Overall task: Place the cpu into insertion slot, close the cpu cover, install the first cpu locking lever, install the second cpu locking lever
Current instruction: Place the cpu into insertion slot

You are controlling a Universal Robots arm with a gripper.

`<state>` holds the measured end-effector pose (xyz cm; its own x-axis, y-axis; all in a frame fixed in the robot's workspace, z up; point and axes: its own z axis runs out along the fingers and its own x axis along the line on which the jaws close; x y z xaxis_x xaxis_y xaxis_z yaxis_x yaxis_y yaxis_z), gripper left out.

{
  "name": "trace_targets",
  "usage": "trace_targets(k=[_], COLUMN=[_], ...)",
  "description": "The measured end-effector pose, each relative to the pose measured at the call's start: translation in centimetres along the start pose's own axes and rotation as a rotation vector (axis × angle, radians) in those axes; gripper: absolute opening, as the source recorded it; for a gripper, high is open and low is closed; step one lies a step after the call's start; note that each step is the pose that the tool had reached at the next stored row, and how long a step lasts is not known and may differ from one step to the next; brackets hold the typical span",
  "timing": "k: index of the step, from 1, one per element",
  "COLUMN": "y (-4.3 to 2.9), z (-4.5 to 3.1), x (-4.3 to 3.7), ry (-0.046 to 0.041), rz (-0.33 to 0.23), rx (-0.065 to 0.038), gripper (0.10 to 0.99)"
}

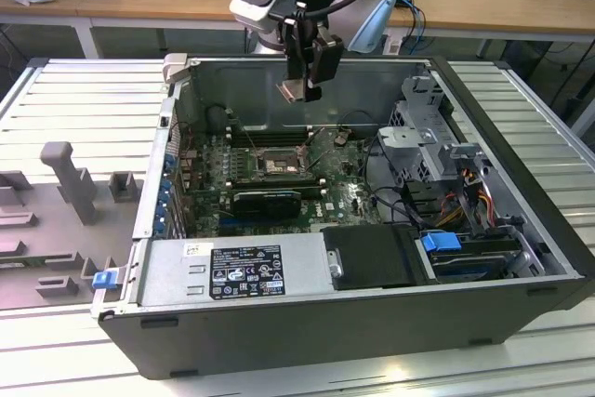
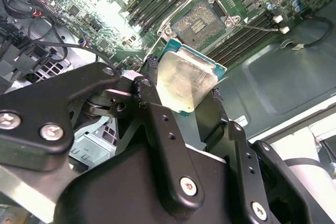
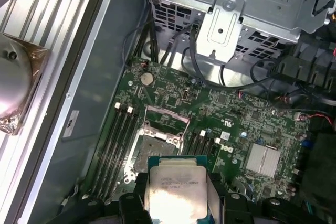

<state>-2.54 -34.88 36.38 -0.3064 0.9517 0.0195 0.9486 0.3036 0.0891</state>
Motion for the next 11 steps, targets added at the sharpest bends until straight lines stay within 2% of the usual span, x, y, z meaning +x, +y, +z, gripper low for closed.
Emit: trace_targets(k=[11], y=[0.00], z=[0.01], x=[0.00], ry=[-0.0049], rz=[0.055], rx=[-0.001], gripper=[0.529])
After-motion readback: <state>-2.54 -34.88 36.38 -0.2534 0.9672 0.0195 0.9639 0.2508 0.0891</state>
